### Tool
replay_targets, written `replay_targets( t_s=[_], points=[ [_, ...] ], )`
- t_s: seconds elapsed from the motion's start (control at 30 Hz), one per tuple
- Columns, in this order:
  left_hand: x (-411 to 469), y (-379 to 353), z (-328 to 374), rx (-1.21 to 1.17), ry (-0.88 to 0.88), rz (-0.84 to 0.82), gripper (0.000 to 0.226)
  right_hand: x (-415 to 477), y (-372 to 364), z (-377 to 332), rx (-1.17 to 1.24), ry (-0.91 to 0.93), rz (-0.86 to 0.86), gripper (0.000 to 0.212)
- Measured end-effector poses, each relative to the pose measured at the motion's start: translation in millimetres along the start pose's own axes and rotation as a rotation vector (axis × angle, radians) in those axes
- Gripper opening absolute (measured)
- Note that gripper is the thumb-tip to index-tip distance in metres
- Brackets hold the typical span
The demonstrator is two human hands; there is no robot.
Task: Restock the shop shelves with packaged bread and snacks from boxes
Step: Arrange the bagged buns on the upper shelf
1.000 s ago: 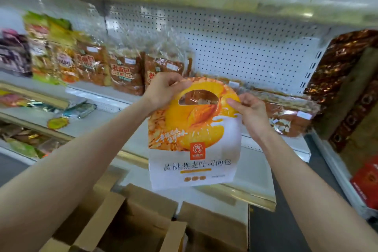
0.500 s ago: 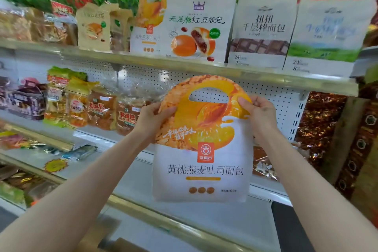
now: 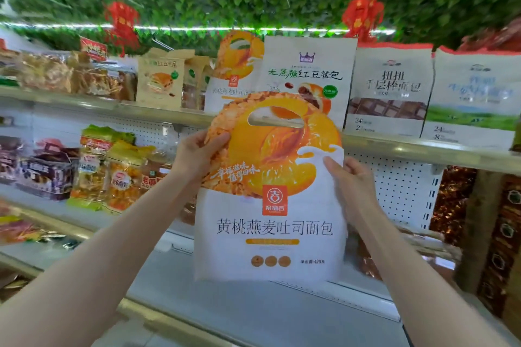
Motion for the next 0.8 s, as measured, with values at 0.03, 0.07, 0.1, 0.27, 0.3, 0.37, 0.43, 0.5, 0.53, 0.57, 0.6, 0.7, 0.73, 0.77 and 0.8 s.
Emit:
replay_targets(
  t_s=[0.03,0.07,0.1,0.27,0.3,0.37,0.43,0.5,0.53,0.57,0.6,0.7,0.73,0.77,0.8],
  points=[
    [10,18,3,0.015,-0.011,-0.004,0.004,-3,-20,-1,0.013,0.006,0.001,0.021],
    [18,33,7,0.040,-0.026,-0.014,0.006,-5,-37,-2,0.024,0.015,-0.001,0.024],
    [27,51,11,0.059,-0.043,-0.023,0.008,-8,-57,-3,0.035,0.026,-0.003,0.027],
    [58,123,20,0.035,-0.095,-0.115,0.013,-20,-138,-8,0.126,0.065,0.031,0.033],
    [58,129,18,0.029,-0.104,-0.116,0.017,-22,-144,-10,0.154,0.070,0.042,0.024],
    [69,153,14,0.009,-0.120,-0.101,0.017,-21,-171,-16,0.184,0.090,0.050,0.014],
    [80,168,7,0.025,-0.114,-0.092,0.013,-15,-190,-22,0.177,0.111,0.065,0.017],
    [93,181,-1,0.047,-0.095,-0.077,0.011,-9,-205,-27,0.170,0.128,0.073,0.018],
    [102,188,-7,0.043,-0.080,-0.071,0.013,-3,-213,-30,0.167,0.138,0.074,0.016],
    [108,193,-13,0.034,-0.071,-0.062,0.015,2,-218,-33,0.163,0.147,0.079,0.014],
    [111,196,-18,0.016,-0.063,-0.055,0.019,7,-219,-34,0.158,0.148,0.095,0.014],
    [125,199,-32,-0.040,-0.059,-0.041,0.040,23,-229,-39,0.185,0.172,0.096,0.018],
    [131,200,-37,-0.053,-0.059,-0.034,0.042,31,-234,-39,0.181,0.184,0.097,0.019],
    [137,200,-41,-0.063,-0.066,-0.020,0.043,36,-237,-40,0.167,0.193,0.104,0.019],
    [145,199,-44,-0.089,-0.069,-0.013,0.043,44,-240,-43,0.152,0.207,0.108,0.018]
  ],
)
Point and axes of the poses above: each hand's wrist, its own x-axis towards the middle knuckle, its own y-axis out of the back of the hand, z = x × y, the point moved 10 cm from there along x, towards the middle knuckle, and after that the axes turned 12 degrees about -y, right-handed, at the moved point
